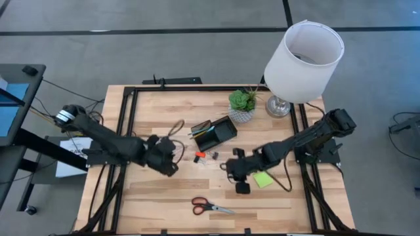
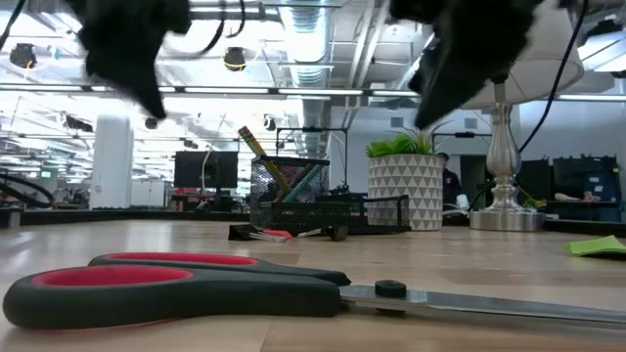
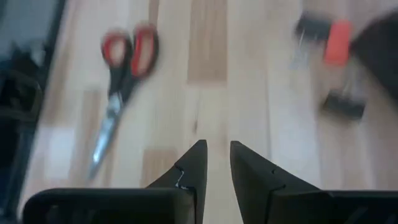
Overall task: Pick and place office supplies into organizer
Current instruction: Put the light purple pen into the black desk organizer
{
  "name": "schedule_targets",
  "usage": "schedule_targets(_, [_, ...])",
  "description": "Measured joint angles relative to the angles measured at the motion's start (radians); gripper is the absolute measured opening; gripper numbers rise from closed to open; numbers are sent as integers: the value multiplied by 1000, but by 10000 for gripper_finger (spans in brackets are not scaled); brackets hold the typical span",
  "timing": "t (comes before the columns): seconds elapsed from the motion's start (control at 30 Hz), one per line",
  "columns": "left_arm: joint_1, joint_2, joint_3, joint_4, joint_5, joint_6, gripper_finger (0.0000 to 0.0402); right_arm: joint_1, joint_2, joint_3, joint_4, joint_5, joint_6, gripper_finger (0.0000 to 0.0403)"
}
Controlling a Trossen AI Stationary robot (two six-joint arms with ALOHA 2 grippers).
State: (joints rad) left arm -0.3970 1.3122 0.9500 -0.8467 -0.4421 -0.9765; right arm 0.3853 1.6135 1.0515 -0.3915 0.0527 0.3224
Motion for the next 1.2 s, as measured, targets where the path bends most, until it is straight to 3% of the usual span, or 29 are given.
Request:
schedule_targets(0.2, [125,28,323,-306,24,191,23,89,12,0,7,66,54,65])
schedule_targets(0.37, [247,133,531,-534,85,384,23,108,11,2,5,111,55,65])
schedule_targets(0.7, [355,461,764,-570,99,798,23,77,11,2,-8,114,85,65])
schedule_targets(1.03, [447,679,883,-572,106,913,23,86,11,2,-51,113,123,65])
schedule_targets(1.2, [466,753,945,-573,173,975,47,83,11,2,-54,123,122,65])
